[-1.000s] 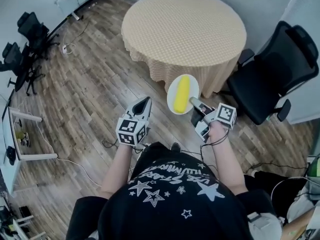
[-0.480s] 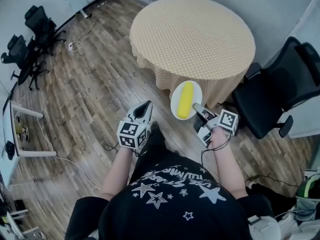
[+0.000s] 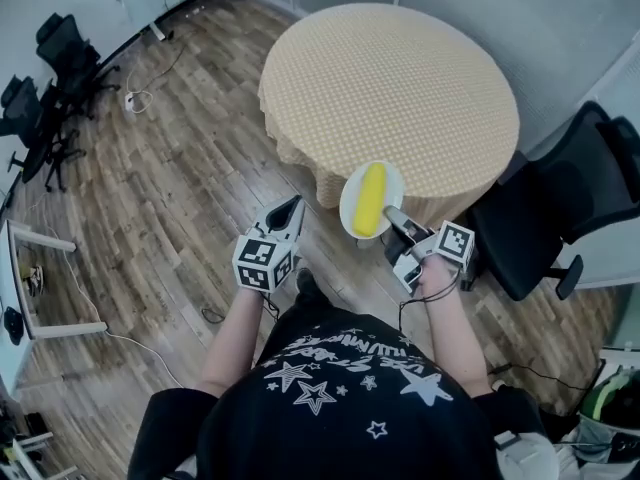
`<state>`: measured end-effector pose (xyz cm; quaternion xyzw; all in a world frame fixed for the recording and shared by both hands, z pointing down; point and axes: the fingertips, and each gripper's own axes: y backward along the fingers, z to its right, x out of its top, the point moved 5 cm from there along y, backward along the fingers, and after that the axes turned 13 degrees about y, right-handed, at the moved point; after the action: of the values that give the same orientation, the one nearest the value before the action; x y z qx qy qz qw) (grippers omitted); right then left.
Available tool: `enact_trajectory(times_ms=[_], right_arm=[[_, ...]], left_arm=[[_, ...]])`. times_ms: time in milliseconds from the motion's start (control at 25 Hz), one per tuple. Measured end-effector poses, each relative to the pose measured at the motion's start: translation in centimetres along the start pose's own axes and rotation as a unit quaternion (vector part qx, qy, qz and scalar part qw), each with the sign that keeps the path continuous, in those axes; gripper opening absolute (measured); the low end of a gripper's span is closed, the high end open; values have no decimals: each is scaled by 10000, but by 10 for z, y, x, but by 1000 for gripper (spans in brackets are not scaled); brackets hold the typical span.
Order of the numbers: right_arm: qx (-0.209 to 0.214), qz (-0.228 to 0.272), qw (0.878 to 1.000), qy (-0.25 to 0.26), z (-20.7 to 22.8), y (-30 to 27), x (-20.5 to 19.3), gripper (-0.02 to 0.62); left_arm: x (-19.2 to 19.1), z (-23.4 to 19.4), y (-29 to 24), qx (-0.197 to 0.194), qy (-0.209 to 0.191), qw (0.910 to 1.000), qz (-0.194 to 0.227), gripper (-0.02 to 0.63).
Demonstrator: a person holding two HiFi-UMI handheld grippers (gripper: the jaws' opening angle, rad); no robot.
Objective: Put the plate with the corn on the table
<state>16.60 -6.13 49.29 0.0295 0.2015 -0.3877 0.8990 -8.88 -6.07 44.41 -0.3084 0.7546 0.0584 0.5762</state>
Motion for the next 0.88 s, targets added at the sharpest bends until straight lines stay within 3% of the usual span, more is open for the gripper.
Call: enact_trajectory(times_ms=[520,880], right_arm=[[-137,255,9995,-106,-11,-117,35,41],[-116,379,9991,-143,1,-175,47,41]], left_arm=[[58,-103,-52,-134,41,9999,-32,8],[67,-152,-81,-237,76,9995,-181,8]])
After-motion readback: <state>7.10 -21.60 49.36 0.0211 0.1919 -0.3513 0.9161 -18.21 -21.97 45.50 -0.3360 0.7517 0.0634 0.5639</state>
